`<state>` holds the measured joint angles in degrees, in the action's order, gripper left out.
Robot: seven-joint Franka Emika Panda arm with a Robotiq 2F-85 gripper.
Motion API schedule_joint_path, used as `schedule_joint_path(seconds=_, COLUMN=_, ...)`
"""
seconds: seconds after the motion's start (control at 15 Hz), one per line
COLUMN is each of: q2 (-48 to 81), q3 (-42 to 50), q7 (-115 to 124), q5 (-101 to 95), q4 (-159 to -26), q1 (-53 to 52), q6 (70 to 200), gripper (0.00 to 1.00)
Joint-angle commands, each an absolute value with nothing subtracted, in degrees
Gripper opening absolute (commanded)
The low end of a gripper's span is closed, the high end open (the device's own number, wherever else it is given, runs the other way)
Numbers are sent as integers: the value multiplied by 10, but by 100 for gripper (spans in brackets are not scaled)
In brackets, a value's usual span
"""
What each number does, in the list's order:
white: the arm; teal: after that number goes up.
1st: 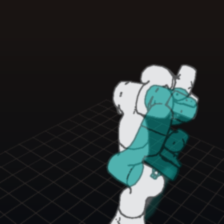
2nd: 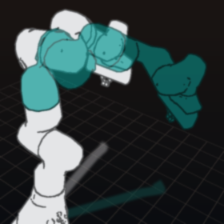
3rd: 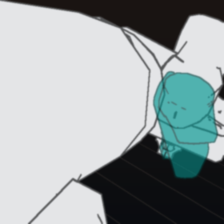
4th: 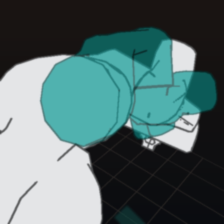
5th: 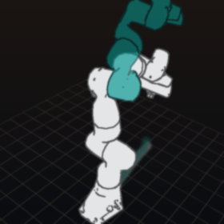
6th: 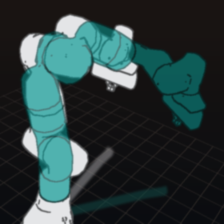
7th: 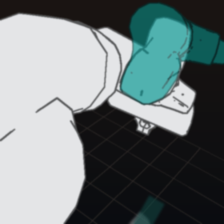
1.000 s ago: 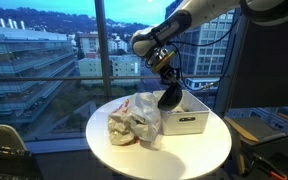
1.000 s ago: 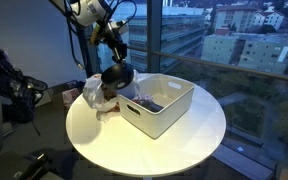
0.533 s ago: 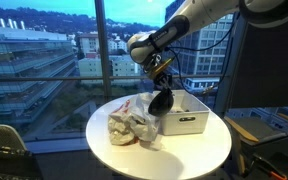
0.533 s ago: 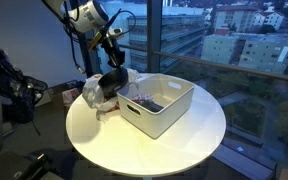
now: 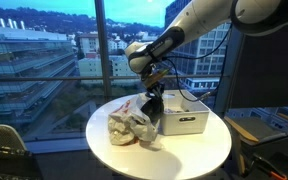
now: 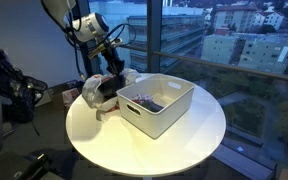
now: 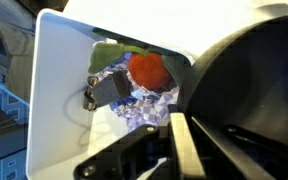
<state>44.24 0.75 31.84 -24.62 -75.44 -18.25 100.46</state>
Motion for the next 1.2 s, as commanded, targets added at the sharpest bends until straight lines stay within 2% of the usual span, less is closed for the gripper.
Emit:
schedule_joint_path(seconds=0.0, q2=452, q3=-1, q7=290, q5=-207, q4=-741, q1=-176, q6=1061, gripper=2)
schedule_joint_path(seconds=0.53, q2=473, q3=-21, q7=217, q5=-70, q4=-737, q1=-133, q6=1165, gripper=2)
schedule_joint_path(seconds=0.87, q2=503, q3=3, q7=238, q5=-57, q4=-734, q1=-130, q6=1276, gripper=3)
schedule_joint_path(seconds=0.93, q2=506, q3=6, q7=240, q5=-57, q4=-736, q1=-131, q6=1285, gripper=30)
schedule_joint_path(seconds=1.0, q2=506, q3=6, q7=237, q5=-55, q4=-739, q1=-130, q6=1288, gripper=31)
schedule_joint_path(seconds=1.13, q2=492, q3=5, q7=234, q5=-54, q4=-753, q1=-135, q6=1266, gripper=44)
